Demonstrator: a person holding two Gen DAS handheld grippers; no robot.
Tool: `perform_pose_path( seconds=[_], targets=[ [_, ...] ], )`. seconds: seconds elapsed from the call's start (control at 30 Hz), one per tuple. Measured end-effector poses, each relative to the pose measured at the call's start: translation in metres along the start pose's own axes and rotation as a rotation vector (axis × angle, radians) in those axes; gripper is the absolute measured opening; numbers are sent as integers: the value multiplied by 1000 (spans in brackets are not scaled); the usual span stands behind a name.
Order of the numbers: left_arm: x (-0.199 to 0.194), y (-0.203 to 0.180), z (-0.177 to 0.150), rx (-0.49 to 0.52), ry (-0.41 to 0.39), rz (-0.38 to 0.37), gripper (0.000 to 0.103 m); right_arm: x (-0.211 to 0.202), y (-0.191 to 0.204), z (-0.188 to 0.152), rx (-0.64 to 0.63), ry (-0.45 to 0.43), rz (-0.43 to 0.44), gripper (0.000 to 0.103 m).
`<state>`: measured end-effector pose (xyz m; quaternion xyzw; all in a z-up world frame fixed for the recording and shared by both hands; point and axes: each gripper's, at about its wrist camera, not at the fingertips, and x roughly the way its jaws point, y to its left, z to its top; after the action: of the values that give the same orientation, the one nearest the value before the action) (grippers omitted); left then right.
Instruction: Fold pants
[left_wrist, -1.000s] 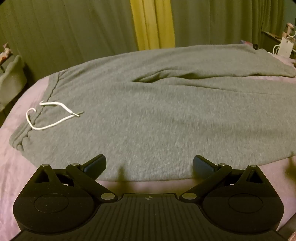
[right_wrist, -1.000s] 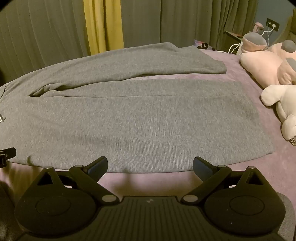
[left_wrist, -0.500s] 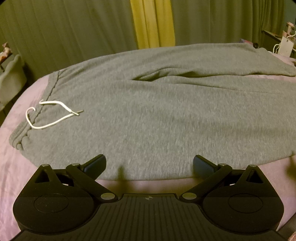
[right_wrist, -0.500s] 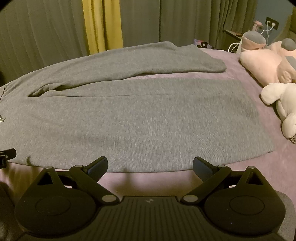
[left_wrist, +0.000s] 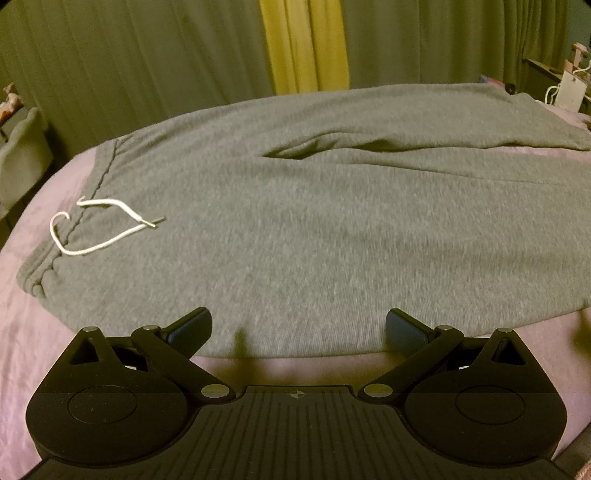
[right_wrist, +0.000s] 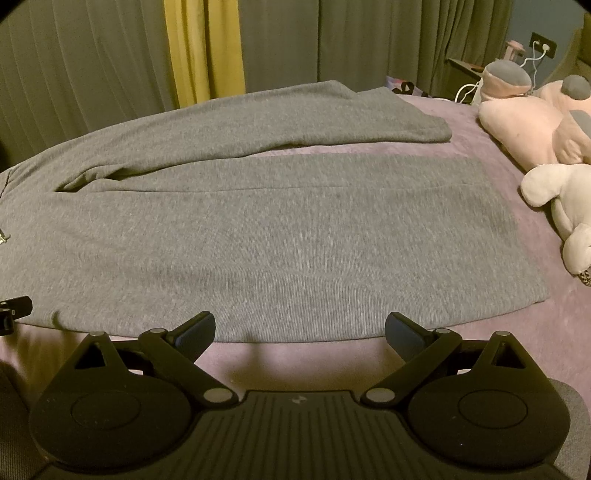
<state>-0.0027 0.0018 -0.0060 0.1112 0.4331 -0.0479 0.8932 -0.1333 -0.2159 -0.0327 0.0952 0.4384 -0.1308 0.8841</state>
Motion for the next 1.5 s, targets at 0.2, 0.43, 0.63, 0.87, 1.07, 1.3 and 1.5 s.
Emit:
perform_pose_path(
  seconds=[0.2,0.43,0.63,0.87,1.07,1.3,1.5],
  targets=[
    [1,0,-2,1,3,0,103,0,2,0,0,3,-2,99],
    [1,0,-2,0,5,-2,103,0,1,0,3,3,-1,99],
    [1,0,-2,0,7,-2,103,0,1,0,3,4,-1,99],
    [1,0,-3,1,9,-3,103,0,0,-2,6,4,-2,99],
    [1,0,-3,-1,14,-4,103,1,1,-3,9,6,-3,99],
    [1,0,-2,-1,17,-5,103,2,-1,-2,14,10,-3,99],
    [2,1,-1,-3,20,-5,103,3,-2,-2,13,12,-4,99]
  ],
)
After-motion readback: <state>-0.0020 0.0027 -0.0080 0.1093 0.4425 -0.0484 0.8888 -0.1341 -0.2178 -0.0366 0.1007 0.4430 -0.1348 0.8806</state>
